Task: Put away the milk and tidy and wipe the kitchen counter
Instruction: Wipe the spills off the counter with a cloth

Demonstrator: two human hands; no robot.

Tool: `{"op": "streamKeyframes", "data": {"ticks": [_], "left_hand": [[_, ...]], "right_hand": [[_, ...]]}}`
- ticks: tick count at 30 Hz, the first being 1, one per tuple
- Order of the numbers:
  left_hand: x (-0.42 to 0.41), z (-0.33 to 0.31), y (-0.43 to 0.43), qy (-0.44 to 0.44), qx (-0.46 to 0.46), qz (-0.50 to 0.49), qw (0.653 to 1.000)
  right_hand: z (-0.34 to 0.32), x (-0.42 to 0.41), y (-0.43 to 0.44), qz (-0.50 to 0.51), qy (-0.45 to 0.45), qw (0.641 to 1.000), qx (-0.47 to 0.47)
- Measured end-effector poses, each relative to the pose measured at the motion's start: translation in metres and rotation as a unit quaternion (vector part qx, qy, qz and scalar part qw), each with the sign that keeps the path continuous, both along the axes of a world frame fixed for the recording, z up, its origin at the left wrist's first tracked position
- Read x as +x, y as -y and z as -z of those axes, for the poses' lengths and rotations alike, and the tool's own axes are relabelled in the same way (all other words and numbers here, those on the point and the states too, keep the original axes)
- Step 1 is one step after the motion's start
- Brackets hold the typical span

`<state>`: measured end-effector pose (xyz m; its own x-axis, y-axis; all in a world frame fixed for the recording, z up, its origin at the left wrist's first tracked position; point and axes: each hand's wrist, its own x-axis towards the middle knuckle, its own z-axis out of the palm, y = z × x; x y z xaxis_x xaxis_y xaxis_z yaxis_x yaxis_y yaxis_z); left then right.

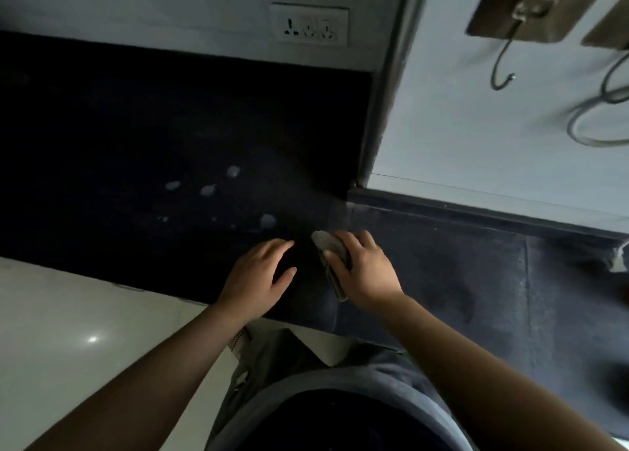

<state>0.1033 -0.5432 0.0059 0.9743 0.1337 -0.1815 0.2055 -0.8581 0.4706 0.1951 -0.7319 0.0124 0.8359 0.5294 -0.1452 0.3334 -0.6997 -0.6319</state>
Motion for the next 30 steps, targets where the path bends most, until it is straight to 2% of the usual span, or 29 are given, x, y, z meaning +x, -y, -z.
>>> {"op": "streamKeyframes", "data": {"ticks": [5, 7, 10, 13, 15, 18, 20, 23, 26, 28, 30], "left_hand": [[-0.025, 0.001, -0.085, 0.008, 0.0, -0.043, 0.999], [-0.033, 0.004, -0.122, 0.005, 0.001, -0.041, 0.999], [-0.039, 0.008, -0.176, -0.005, 0.021, -0.023, 1.0], [-0.04, 0.012, -0.222, -0.008, 0.05, -0.013, 0.999], [-0.04, 0.015, -0.248, -0.009, 0.067, -0.021, 0.997], [-0.045, 0.017, -0.274, -0.015, 0.099, -0.036, 0.994], [-0.049, 0.021, -0.282, -0.028, 0.113, -0.05, 0.992], [-0.056, 0.032, -0.288, -0.077, 0.116, -0.078, 0.987], [-0.06, 0.042, -0.289, -0.096, 0.119, -0.08, 0.985], [-0.059, 0.043, -0.289, -0.095, 0.119, -0.08, 0.985], [-0.058, 0.043, -0.289, -0.096, 0.115, -0.083, 0.985]], "right_hand": [[0.004, -0.021, -0.08, 0.012, 0.016, 1.0, -0.004], [0.009, -0.026, -0.109, 0.085, 0.044, 0.995, -0.028], [0.02, -0.027, -0.143, 0.206, 0.032, 0.974, -0.085], [0.031, -0.022, -0.172, 0.262, 0.017, 0.957, -0.123], [0.034, -0.019, -0.195, 0.253, 0.027, 0.959, -0.123], [0.04, -0.035, -0.223, 0.166, 0.045, 0.976, -0.132], [0.043, -0.053, -0.224, 0.143, 0.047, 0.976, -0.159], [0.048, -0.052, -0.216, 0.158, 0.051, 0.969, -0.183], [0.051, -0.023, -0.232, 0.231, 0.052, 0.956, -0.173], [0.051, -0.013, -0.246, 0.216, 0.056, 0.959, -0.174], [0.049, -0.02, -0.248, 0.159, 0.065, 0.972, -0.163]]}}
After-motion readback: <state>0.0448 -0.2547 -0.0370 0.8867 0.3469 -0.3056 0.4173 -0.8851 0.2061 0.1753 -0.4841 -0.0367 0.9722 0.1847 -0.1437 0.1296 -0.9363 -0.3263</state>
